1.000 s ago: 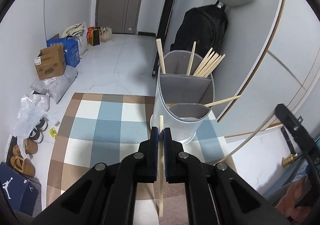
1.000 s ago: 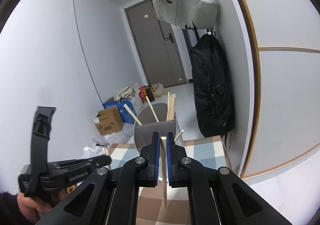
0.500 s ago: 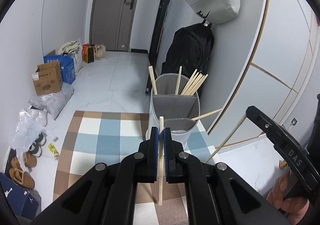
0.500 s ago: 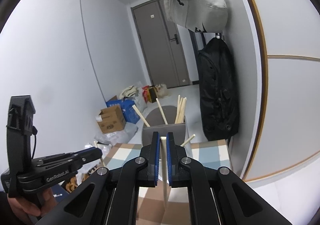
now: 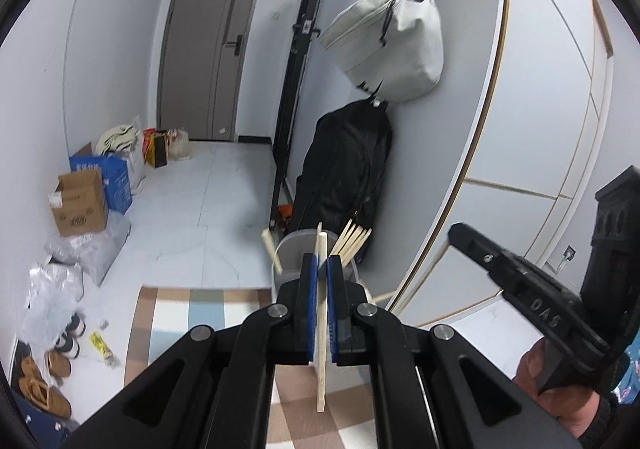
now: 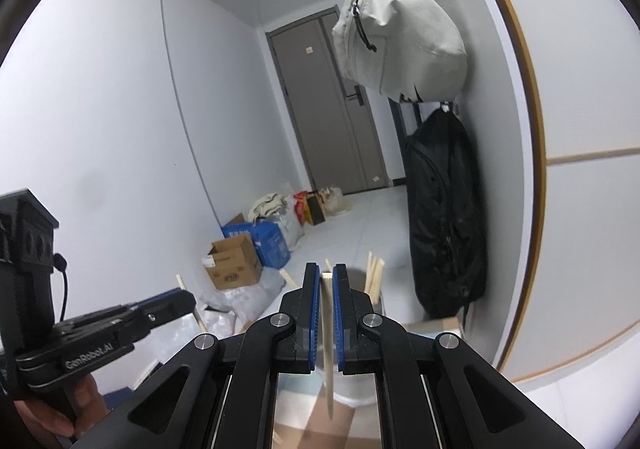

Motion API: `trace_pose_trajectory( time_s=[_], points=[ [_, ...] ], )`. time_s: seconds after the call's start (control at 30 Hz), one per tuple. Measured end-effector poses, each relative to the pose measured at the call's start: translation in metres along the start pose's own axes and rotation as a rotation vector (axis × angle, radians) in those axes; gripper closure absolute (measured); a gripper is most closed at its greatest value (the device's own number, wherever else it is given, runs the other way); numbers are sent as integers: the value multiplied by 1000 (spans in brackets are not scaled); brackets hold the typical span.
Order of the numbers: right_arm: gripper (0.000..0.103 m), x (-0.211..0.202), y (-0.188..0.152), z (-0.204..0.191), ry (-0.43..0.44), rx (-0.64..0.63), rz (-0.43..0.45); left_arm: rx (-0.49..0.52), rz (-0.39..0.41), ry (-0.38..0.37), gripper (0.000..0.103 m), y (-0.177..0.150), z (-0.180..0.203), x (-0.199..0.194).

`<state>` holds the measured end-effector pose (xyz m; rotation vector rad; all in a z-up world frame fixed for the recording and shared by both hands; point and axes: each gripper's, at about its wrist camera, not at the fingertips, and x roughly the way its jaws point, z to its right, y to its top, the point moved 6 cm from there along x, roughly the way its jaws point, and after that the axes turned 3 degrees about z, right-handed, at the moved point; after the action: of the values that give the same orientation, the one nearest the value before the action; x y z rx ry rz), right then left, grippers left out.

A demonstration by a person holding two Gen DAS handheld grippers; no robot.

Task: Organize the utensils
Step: 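Lift both held sticks up over the white utensil holder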

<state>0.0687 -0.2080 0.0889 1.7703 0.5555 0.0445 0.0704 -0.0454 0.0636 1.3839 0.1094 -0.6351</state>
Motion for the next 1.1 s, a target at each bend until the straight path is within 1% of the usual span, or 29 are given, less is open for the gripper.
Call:
trace_pose_trajectory(
  time_s=[0.17, 0.4, 0.53, 0.67, 0.83, 1.1],
  points=[
    [98, 7, 23, -1, 7, 7, 17, 0, 28, -21, 102, 25, 4, 4],
    [98, 23, 59, 2, 7, 6, 30, 25, 68, -22, 102, 54, 9, 11],
    [98, 33, 76, 3, 11, 4, 34, 30, 76, -19, 102, 67, 6, 19],
    [98, 48, 91, 5, 4, -4, 35, 54, 85, -3, 102, 75, 3, 30],
    [98, 67, 101, 9, -3, -14, 24, 83, 88, 14, 102, 78, -3, 49],
    [98, 90, 101, 15, -8, -42, 11, 56, 68, 18, 102, 74, -20, 77]
  ],
)
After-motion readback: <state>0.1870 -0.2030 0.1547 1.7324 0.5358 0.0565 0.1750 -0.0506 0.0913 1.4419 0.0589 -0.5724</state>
